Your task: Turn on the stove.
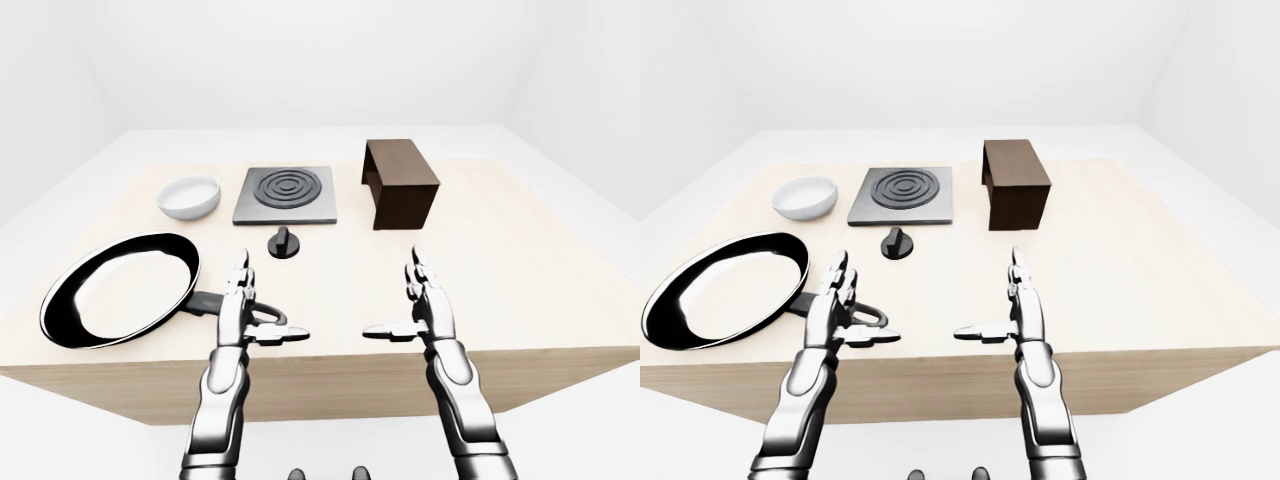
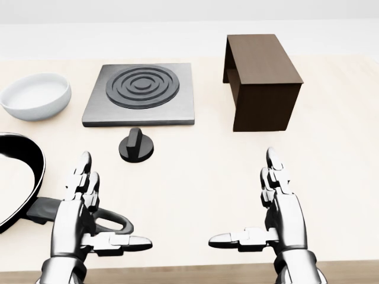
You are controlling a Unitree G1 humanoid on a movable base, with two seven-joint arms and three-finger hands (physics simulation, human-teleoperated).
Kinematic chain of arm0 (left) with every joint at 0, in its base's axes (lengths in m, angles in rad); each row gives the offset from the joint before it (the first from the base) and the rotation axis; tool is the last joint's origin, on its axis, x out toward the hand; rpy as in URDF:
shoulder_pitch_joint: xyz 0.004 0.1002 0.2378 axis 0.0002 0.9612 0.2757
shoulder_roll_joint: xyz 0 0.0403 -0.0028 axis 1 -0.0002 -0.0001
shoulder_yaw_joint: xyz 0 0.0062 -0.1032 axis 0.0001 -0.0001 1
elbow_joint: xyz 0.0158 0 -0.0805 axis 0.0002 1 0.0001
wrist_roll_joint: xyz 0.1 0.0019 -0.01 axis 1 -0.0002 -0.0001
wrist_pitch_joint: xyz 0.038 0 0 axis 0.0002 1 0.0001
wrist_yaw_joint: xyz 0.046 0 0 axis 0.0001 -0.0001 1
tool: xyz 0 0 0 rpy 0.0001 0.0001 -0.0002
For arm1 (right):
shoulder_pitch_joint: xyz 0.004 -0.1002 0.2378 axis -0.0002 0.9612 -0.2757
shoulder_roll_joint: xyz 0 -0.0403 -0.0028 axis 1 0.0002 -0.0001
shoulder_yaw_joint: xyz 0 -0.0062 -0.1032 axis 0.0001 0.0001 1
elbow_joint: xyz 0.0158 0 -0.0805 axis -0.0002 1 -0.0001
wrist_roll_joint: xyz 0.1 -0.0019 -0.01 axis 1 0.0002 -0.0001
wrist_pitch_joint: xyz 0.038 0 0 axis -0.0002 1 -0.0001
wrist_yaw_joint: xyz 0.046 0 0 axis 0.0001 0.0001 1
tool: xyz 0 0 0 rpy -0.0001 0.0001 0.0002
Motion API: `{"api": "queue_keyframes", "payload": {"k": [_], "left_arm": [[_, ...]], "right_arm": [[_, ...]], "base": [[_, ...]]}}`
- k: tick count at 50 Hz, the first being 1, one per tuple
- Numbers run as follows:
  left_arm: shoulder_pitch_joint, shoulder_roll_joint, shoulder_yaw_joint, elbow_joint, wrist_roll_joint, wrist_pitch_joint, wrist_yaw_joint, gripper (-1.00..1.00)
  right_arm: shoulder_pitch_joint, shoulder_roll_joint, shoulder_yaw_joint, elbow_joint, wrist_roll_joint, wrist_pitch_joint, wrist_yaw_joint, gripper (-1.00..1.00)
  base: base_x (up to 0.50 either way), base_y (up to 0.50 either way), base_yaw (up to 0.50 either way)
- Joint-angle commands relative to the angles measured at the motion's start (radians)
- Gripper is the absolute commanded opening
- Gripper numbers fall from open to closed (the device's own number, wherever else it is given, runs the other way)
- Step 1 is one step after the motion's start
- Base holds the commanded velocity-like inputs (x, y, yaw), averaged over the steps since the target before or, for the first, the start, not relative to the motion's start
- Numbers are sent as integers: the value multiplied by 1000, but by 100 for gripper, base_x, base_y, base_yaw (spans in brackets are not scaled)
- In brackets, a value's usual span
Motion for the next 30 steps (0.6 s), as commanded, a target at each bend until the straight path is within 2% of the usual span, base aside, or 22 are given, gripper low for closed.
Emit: {"api": "queue_keyframes", "payload": {"k": [1,3,7,10,14,15,16,20,30], "left_arm": [[12,10,18,-16,-10,2,-25,100],[13,10,19,-28,-12,12,-26,100],[11,9,19,-15,-11,3,-27,100],[13,9,18,-20,-11,5,-28,100],[7,11,24,-13,-15,5,-26,100],[6,25,-21,32,140,-32,43,100],[3,19,-13,12,126,-6,31,100],[8,13,-10,-2,132,5,26,100],[6,10,-8,-3,136,9,24,100]], "right_arm": [[8,-10,-22,-8,16,-3,28,100],[12,-10,-22,-24,19,7,29,100],[15,-10,-22,-31,19,6,29,100],[21,-9,-23,-51,19,16,27,100],[20,-23,-64,-118,39,50,16,100],[1,-18,-41,-22,14,-14,5,100],[0,-10,-25,-5,2,-24,3,100],[2,-10,-25,-14,3,-17,3,100],[1,-12,-28,-24,4,-8,4,100]], "base": [[0,0,0],[0,0,0],[0,0,0],[0,0,0],[0,0,0],[0,0,0],[0,0,0],[0,0,0],[0,0,0]]}}
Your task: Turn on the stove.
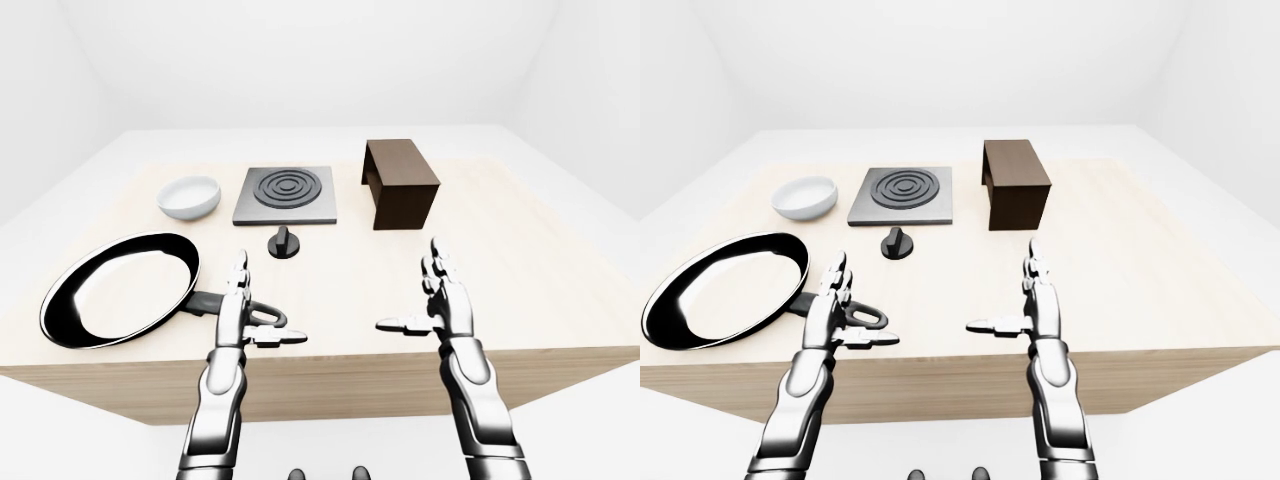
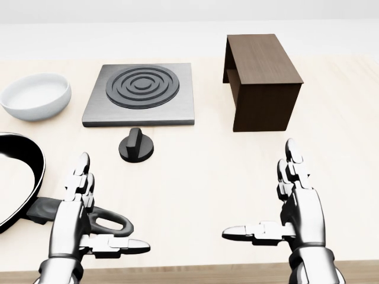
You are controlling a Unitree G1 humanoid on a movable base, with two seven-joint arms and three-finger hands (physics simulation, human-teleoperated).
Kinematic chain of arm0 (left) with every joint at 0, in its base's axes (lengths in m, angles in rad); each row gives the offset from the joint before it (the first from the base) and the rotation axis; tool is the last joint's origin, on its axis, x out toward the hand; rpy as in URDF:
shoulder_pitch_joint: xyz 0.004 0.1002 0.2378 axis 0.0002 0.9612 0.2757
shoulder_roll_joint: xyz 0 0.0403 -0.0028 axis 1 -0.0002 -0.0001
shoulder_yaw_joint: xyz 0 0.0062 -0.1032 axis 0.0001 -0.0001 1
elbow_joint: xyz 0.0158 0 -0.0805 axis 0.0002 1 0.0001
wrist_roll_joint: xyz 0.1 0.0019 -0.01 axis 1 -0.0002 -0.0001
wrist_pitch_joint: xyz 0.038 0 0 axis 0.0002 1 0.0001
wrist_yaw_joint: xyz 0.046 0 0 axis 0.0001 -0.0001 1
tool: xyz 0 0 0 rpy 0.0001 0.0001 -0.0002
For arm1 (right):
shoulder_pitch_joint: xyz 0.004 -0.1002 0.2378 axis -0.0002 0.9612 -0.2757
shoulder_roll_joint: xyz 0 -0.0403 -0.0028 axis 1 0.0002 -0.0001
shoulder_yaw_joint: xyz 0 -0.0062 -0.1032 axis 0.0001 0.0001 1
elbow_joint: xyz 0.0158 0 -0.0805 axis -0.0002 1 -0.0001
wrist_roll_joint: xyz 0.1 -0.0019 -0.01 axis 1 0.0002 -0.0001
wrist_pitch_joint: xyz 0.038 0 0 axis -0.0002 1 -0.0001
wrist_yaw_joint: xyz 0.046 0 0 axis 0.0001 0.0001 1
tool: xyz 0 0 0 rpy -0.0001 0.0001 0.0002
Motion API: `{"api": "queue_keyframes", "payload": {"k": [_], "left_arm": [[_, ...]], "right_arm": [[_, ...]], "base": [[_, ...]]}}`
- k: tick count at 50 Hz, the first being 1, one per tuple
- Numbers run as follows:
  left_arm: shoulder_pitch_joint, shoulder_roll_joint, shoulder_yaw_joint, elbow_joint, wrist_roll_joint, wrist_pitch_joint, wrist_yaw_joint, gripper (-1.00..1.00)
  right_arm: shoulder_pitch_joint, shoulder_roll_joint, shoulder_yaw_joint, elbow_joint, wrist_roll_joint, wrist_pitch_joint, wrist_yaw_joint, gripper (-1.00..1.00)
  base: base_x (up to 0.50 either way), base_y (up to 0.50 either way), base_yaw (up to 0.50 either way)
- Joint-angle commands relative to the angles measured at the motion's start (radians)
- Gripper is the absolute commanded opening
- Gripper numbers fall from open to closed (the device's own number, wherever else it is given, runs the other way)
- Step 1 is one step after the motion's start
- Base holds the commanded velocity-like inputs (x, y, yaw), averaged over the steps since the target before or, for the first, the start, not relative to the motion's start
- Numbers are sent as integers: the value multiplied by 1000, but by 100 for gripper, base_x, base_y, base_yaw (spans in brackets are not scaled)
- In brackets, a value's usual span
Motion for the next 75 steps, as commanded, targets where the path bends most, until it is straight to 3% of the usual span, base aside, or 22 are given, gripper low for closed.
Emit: {"api": "queue_keyframes", "payload": {"k": [1,5,7,8,23,53,75], "left_arm": [[-2,-3,-10,4,39,1,13,100],[-5,-3,-7,2,37,4,13,100],[-7,-3,-6,8,36,0,13,100],[-5,-3,-7,6,37,2,14,100],[-1,-4,-8,7,40,-1,14,100],[-9,-2,-3,8,35,7,13,100],[-8,-2,-5,3,35,12,11,100]], "right_arm": [[-7,8,26,54,-17,-25,0,100],[-5,-3,4,10,-16,1,-5,100],[-2,-16,-33,-43,2,34,-8,100],[8,-30,-68,-119,16,67,-13,100],[29,-76,-423,-394,173,67,-156,100],[30,-83,-402,-407,198,67,-124,100],[31,-79,-403,-423,202,67,-114,100]], "base": [[0,0,0],[0,0,0],[0,0,0],[0,0,0],[0,0,0],[0,0,0],[18,0,0]]}}
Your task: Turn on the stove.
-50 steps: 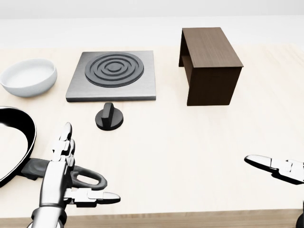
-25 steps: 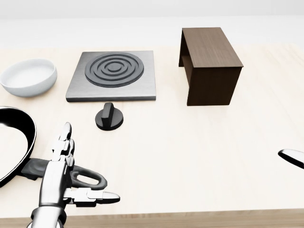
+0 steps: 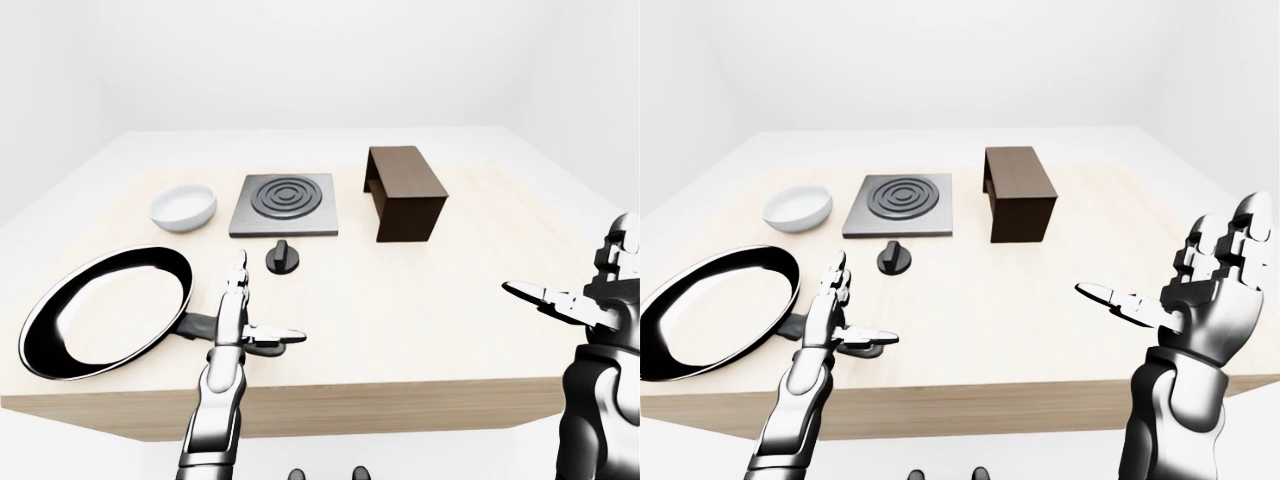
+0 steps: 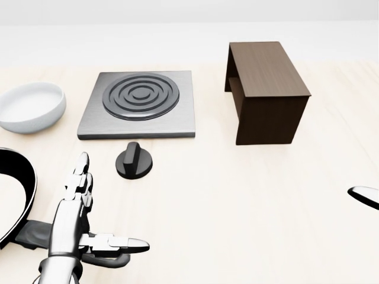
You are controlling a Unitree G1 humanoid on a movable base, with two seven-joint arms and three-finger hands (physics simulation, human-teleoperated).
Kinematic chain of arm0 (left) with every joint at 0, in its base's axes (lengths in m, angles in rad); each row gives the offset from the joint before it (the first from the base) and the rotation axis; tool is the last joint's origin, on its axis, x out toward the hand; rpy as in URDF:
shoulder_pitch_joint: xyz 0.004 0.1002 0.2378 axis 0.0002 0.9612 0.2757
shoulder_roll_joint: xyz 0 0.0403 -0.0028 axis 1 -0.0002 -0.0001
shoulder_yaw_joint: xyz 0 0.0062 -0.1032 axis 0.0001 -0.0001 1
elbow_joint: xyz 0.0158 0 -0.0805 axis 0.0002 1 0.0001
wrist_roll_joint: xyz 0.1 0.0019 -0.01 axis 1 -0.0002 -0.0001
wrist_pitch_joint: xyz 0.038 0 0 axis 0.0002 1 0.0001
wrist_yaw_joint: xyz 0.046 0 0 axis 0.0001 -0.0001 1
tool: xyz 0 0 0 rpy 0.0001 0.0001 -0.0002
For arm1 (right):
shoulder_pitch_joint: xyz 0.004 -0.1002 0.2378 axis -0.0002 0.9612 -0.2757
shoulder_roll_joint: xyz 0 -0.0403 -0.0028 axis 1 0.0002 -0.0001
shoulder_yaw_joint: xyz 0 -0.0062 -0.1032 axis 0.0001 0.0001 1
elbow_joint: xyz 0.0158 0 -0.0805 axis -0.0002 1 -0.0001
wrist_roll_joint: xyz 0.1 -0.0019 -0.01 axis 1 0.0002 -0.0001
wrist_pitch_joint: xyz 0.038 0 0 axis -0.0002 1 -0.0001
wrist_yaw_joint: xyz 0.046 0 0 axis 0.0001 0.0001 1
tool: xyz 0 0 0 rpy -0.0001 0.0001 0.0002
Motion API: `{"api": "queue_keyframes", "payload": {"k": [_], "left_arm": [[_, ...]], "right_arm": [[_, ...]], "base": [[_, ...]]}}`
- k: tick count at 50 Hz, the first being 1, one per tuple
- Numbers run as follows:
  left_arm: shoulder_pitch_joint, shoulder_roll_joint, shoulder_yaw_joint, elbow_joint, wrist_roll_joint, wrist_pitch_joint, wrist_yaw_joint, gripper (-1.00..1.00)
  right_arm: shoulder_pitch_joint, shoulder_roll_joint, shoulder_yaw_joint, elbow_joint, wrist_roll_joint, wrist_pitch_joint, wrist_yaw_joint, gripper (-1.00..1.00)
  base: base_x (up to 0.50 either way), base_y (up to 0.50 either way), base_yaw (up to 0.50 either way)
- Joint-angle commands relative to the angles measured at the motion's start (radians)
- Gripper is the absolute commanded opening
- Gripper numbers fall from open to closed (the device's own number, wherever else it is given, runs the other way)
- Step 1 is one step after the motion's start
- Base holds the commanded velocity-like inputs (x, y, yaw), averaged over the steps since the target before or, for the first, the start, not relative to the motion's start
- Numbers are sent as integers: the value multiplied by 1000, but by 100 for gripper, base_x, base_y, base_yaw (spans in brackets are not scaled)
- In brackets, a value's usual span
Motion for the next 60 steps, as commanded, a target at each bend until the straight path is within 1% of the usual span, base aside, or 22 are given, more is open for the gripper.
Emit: {"api": "queue_keyframes", "payload": {"k": [1,6,7,10,11,14,20,21,26,28,30,32,34,40,45,47,48,52,54,60], "left_arm": [[2,-3,-9,-5,5,2,5,100],[2,-3,-9,-5,5,3,5,100],[-1,-4,-9,16,7,-13,7,100],[1,-4,-10,10,7,-8,6,100],[2,-4,-10,4,6,-3,6,100],[-2,-3,-8,16,5,-11,6,100],[-1,-4,-11,21,7,-13,7,100],[-1,-4,-11,27,7,-18,7,100],[2,-4,-12,19,7,-13,6,100],[-1,-4,-10,24,6,-15,7,100],[-2,-4,-11,33,7,-23,8,100],[2,-4,-12,26,8,-18,7,100],[6,-4,-12,10,8,-7,5,100],[8,-4,-13,11,8,-10,5,100],[3,-4,-12,25,8,-19,6,100],[5,-5,-14,18,9,-15,5,100],[3,-4,-13,26,9,-20,6,100],[4,-4,-13,24,8,-18,5,100],[5,-5,-15,28,10,-23,6,100],[3,-5,-15,22,10,-17,5,100]], "right_arm": [[-5,14,38,62,-17,0,8,100],[-4,15,37,56,-16,0,8,100],[-3,17,39,63,-18,0,10,100],[-5,15,38,61,-17,0,10,100],[-5,14,36,59,-15,0,10,100],[-3,16,35,68,-16,0,13,100],[-3,15,35,66,-14,0,13,100],[-4,14,34,70,-13,0,14,100],[-4,15,36,75,-14,0,14,100],[-3,15,36,66,-12,0,12,100],[-2,15,34,75,-12,0,16,100],[-2,16,36,74,-13,0,15,100],[-3,15,36,72,-12,0,14,100],[-2,15,36,77,-12,0,17,100],[-2,15,35,72,-11,0,15,100],[-2,15,35,71,-10,0,15,100],[-2,15,34,73,-9,0,15,100],[-1,16,29,76,-6,0,10,100],[-1,16,30,73,-6,0,8,100],[-2,15,31,72,-6,0,7,100]], "base": [[18,0,0],[18,0,0],[18,0,0],[18,0,0],[18,0,0],[18,0,0],[18,0,0],[18,0,0],[18,0,0],[18,0,0],[18,0,0],[18,0,0],[18,0,0],[18,0,0],[18,0,0],[19,0,0],[18,0,0],[18,0,0],[19,0,0],[18,0,0]]}}
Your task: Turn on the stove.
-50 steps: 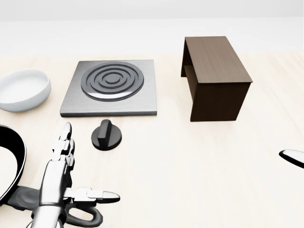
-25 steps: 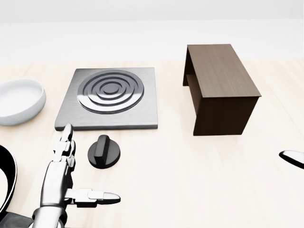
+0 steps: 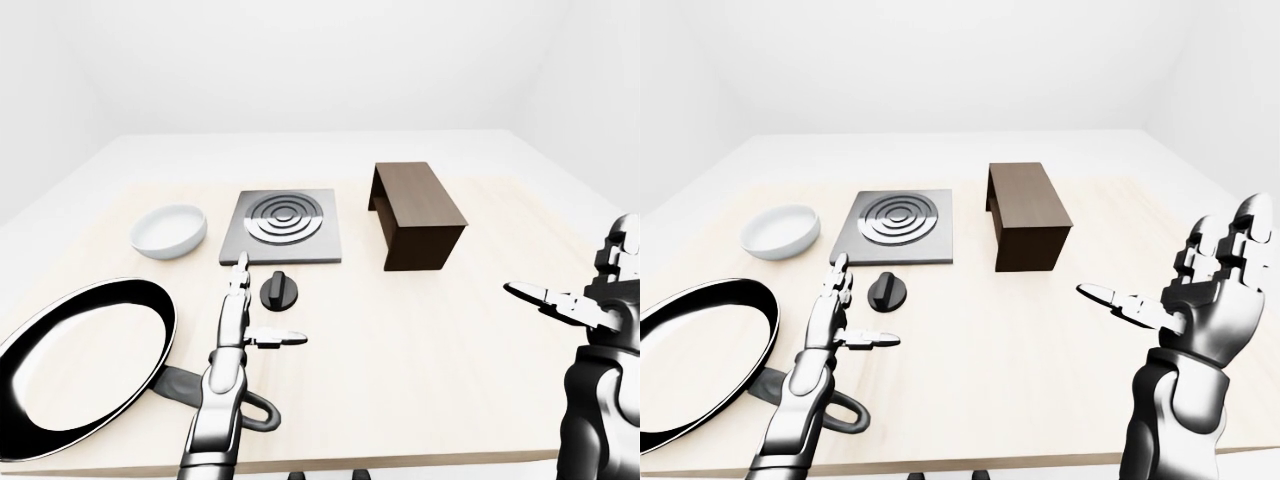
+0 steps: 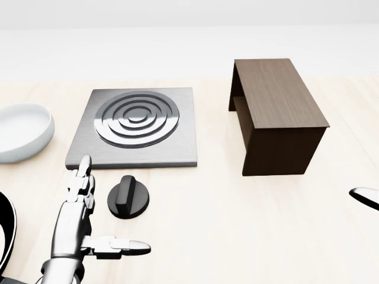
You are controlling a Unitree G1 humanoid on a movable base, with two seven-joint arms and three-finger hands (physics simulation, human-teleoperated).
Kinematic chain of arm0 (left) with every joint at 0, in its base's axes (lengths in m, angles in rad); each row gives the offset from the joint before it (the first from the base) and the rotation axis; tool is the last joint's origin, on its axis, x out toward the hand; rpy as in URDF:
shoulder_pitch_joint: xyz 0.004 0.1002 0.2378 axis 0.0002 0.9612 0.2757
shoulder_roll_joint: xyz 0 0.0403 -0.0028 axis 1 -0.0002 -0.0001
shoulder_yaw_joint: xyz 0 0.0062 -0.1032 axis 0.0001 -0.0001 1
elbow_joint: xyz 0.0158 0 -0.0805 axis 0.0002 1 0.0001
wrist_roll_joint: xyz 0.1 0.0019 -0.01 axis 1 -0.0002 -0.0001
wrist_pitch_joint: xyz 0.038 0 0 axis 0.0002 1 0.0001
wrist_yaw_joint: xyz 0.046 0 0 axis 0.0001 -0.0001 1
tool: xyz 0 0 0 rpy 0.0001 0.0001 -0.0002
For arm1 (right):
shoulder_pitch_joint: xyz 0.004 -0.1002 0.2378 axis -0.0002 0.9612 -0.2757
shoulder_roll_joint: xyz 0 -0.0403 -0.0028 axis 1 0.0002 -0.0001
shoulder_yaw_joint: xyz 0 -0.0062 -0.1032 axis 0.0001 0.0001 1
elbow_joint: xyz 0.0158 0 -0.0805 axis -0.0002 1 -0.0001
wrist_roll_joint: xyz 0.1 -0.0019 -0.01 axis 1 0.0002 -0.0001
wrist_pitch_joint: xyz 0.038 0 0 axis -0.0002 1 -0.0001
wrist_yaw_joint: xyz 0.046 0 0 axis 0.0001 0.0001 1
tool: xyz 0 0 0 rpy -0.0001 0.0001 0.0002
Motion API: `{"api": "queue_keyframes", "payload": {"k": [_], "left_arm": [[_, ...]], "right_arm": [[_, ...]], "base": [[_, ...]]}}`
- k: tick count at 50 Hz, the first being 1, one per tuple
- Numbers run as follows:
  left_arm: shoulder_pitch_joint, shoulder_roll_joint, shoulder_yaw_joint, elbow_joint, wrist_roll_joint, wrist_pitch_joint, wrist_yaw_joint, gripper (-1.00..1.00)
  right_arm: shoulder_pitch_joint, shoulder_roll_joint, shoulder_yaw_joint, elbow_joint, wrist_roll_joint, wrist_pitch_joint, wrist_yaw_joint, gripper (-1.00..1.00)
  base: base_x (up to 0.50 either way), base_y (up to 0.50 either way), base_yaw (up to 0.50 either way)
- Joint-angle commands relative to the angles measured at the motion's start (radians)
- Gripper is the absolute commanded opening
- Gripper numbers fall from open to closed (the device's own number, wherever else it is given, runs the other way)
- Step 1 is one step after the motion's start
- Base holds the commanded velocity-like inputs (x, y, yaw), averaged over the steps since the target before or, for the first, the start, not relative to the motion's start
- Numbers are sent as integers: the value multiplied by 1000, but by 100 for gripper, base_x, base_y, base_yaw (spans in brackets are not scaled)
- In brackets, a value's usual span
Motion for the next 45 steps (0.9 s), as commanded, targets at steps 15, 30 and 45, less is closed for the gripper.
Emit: {"api": "queue_keyframes", "payload": {"k": [15,30,45], "left_arm": [[-8,-5,-15,27,14,-14,9,100],[-15,-10,-32,118,33,-70,12,100],[-15,-13,-39,158,33,-85,10,100]], "right_arm": [[-2,16,31,50,-2,0,-2,100],[7,24,33,40,-5,0,1,100],[7,24,37,43,-7,0,2,100]], "base": [[7,0,0],[0,0,0],[0,0,0]]}}
